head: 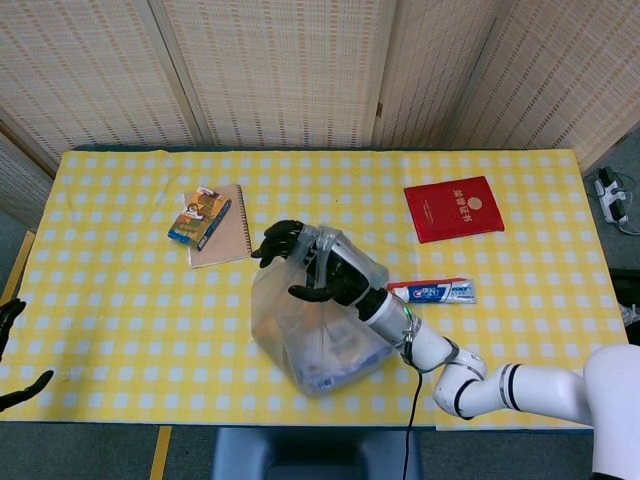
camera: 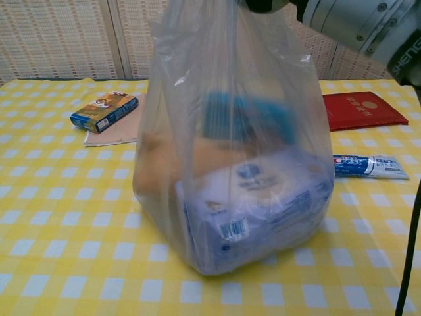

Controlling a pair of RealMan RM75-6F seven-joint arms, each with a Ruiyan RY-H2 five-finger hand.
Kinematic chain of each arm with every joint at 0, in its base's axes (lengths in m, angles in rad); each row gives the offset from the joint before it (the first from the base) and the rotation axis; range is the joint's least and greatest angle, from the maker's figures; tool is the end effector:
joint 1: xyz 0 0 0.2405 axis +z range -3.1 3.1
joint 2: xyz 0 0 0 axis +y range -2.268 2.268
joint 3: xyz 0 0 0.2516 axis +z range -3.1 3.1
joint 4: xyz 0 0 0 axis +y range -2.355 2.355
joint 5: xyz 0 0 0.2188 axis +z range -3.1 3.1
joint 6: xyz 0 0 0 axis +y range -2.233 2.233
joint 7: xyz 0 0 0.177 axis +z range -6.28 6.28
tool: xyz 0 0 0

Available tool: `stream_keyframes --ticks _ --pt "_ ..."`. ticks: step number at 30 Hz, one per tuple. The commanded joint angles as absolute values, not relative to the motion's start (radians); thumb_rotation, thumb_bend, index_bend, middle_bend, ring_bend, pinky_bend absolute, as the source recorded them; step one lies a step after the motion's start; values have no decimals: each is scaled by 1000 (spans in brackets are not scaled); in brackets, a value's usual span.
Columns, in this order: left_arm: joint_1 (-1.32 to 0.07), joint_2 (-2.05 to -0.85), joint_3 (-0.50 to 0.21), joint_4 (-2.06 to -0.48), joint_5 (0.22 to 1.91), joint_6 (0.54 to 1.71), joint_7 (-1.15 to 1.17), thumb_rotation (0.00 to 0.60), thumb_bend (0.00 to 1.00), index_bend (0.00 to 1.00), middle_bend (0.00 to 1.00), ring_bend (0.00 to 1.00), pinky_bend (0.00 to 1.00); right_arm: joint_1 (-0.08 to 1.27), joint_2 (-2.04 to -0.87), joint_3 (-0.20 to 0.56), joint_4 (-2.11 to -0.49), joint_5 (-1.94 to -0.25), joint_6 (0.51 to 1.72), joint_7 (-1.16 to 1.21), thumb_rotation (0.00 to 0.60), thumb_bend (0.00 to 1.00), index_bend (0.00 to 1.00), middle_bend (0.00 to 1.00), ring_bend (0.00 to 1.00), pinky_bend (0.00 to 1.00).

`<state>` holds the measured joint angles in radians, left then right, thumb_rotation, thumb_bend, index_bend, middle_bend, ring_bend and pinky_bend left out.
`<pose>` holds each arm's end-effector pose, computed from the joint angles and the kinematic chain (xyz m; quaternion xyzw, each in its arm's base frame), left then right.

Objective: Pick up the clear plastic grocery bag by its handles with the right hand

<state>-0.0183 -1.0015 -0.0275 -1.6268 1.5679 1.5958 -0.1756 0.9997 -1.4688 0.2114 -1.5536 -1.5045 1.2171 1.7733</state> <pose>-0.3116 0.1885 0.1938 -0.5719 -0.3869 -0.4306 0.5811 0.0287 -0.3636 0.0301 -0.3000 0.6905 -0.5755 0.3195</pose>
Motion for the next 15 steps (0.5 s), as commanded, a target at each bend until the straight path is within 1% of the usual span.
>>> stream_keyframes --ticks 1,2,3,5,6,9,10,11,13,15 --pt "-20 -1002 -27 -1626 1568 1593 -175 600 226 0 115 122 103 982 -1475 249 -1569 -1453 1187 1790 600 257 483 552 556 449" --pt "-20 -1002 -27 -1626 1568 1592 -175 600 226 0 115 122 103 978 -1477 255 -1572 -1444 1183 1786 600 266 513 584 603 512" --pt "-21 -1002 -27 -1626 1569 1591 -175 600 226 0 115 121 103 974 -1479 262 -1575 -1434 1179 1782 600 284 526 598 628 546" --pt "-21 -1002 -26 -1626 1569 1589 -174 600 226 0 115 121 103 965 -1484 278 -1586 -1403 1166 1761 600 390 563 635 693 635" --pt "-21 -1002 -26 -1627 1569 1589 -174 600 225 0 115 122 103 962 -1485 286 -1592 -1384 1156 1746 600 423 572 644 711 658" --pt "-22 -1002 -26 -1627 1569 1588 -174 600 225 0 115 122 103 953 -1493 327 -1632 -1286 1119 1658 600 537 602 684 812 794" --pt "-22 -1002 -26 -1627 1569 1587 -174 600 226 0 115 122 103 951 -1494 339 -1647 -1256 1108 1627 600 563 606 693 837 826" --pt "-23 -1003 -26 -1627 1569 1587 -173 600 226 0 115 122 103 950 -1494 351 -1663 -1227 1097 1598 600 586 610 704 862 857" --pt "-24 -1003 -25 -1627 1570 1585 -172 600 226 0 115 122 103 948 -1488 381 -1703 -1158 1066 1541 600 601 611 726 899 893" --pt "-25 -1004 -24 -1627 1572 1584 -169 600 226 0 115 122 103 945 -1479 411 -1740 -1094 1034 1498 600 602 611 750 916 906"
